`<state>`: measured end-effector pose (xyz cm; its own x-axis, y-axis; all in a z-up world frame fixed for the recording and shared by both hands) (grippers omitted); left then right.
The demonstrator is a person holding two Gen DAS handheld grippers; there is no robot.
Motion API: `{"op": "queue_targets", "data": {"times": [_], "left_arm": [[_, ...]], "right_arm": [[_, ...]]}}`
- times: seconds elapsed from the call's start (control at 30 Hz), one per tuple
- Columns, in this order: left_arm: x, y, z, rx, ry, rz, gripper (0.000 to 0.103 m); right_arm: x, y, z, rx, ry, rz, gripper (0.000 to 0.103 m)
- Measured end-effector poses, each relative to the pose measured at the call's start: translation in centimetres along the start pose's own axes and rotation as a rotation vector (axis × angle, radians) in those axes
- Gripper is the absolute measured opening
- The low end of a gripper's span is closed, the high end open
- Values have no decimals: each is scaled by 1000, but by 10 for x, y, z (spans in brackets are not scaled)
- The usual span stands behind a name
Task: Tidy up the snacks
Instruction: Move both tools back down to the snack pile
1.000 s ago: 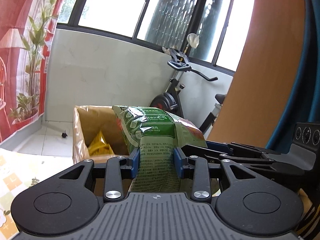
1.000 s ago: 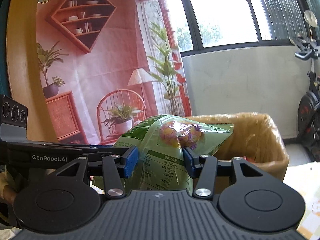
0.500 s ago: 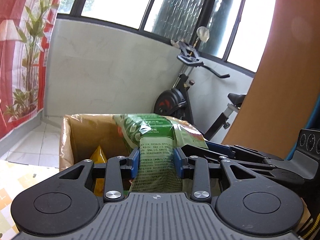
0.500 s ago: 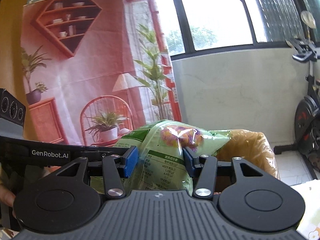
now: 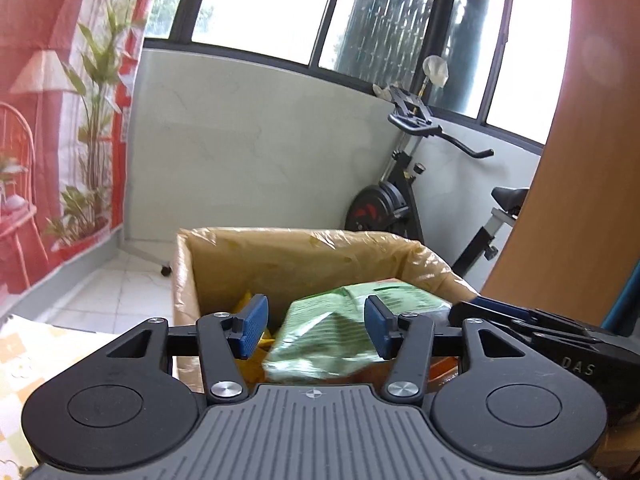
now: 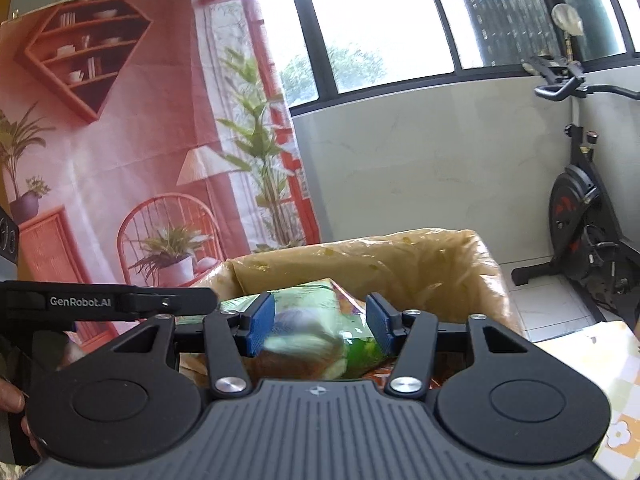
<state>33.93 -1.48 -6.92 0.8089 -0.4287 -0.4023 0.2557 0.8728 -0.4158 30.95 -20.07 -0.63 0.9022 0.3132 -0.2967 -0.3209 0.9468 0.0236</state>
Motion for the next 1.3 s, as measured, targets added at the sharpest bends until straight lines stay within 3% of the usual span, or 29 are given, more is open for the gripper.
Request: {"op": "queue_targets", "data": {"times": [0.43, 0.7, 0.97, 1.3], "left_arm": [[-31, 4, -10, -9, 4, -3, 56], [-59, 32, -50, -45, 94, 40, 57], [-60, 73, -113, -150, 255, 126, 57], [-54, 87, -165, -210, 399, 173, 57]], "right_arm": [[-40, 9, -13, 15, -25, -39, 55], [-74, 9, -40, 13, 7, -71, 55], [-87, 20, -94, 23, 137, -68, 55], [-72, 41, -145, 112, 322, -5, 55]]}}
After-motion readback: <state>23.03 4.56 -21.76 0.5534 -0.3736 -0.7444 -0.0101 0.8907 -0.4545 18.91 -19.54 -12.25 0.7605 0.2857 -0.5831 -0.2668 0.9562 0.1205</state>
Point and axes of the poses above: each gripper's, at about its wrist camera, not at the fingertips, and x roughly the way its jaws point, y to its left, z to its top, the point moved 4 cm from there along x, roughly the way its jaws point, and after that the axes turned 14 degrees about -x, right-handed, at the moved point
